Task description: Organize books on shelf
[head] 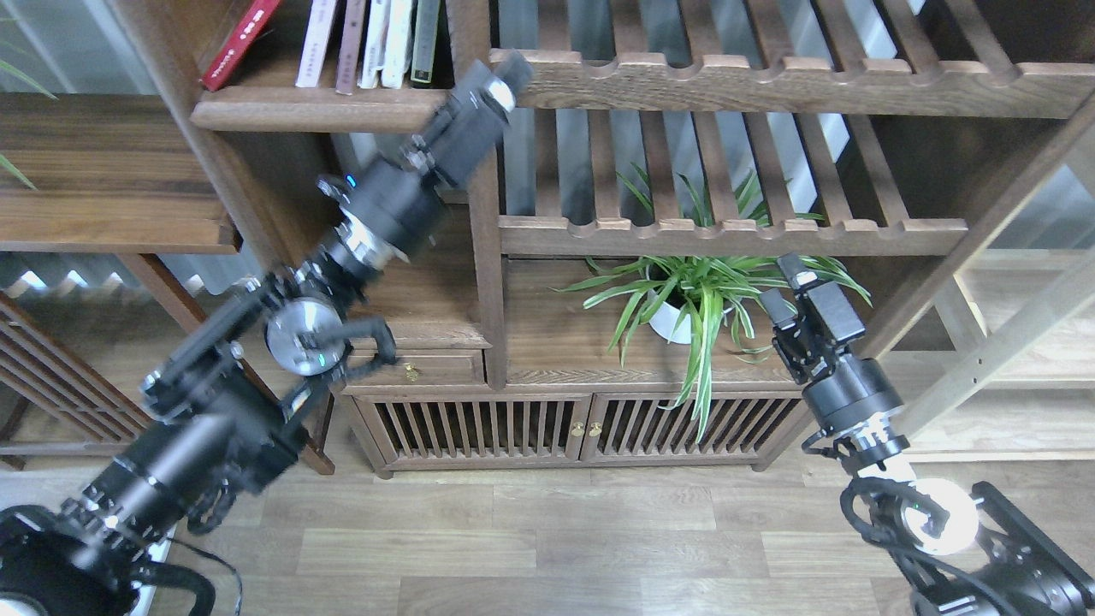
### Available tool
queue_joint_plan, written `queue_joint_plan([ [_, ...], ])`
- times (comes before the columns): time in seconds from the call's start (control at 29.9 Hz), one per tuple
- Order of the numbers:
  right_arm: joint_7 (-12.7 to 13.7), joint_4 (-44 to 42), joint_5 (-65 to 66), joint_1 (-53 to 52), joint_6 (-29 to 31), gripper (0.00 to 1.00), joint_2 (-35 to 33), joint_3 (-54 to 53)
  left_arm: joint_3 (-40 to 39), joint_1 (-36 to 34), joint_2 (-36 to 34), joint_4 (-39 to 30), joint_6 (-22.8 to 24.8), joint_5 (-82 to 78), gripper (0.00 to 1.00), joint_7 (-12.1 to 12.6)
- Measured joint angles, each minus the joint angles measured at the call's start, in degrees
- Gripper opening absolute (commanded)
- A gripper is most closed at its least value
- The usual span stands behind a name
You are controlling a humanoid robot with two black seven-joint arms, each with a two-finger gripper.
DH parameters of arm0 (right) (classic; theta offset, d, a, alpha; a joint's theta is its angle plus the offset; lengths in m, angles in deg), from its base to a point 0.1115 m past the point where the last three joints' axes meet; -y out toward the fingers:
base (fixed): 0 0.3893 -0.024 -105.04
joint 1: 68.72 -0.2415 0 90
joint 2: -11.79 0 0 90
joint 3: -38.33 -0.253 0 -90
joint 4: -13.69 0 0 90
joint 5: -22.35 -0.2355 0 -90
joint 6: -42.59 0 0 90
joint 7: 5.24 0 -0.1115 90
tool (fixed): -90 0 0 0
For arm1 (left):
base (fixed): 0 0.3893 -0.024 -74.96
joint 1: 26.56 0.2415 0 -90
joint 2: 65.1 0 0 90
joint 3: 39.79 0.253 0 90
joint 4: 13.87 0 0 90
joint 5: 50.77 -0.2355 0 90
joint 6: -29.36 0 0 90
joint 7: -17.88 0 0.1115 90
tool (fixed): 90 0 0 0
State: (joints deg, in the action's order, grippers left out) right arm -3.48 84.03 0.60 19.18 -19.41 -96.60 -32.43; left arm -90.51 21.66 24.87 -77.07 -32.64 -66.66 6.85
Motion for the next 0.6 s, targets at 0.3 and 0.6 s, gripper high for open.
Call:
queue_joint_plan([
  [0.3,-0.01,1.6,0.06,-7.12,0.0,0.9,2.4,-0.17,5.77,3.93,0.03,0.0,0.0,-0.24,0.98,0.06],
  [0.6,0.05,2.16,3.9,-12.8,0.0,0.9,9.21,0.77,6.06,3.99,0.03,0.0,0.0,-0.29,0.98,0.22],
])
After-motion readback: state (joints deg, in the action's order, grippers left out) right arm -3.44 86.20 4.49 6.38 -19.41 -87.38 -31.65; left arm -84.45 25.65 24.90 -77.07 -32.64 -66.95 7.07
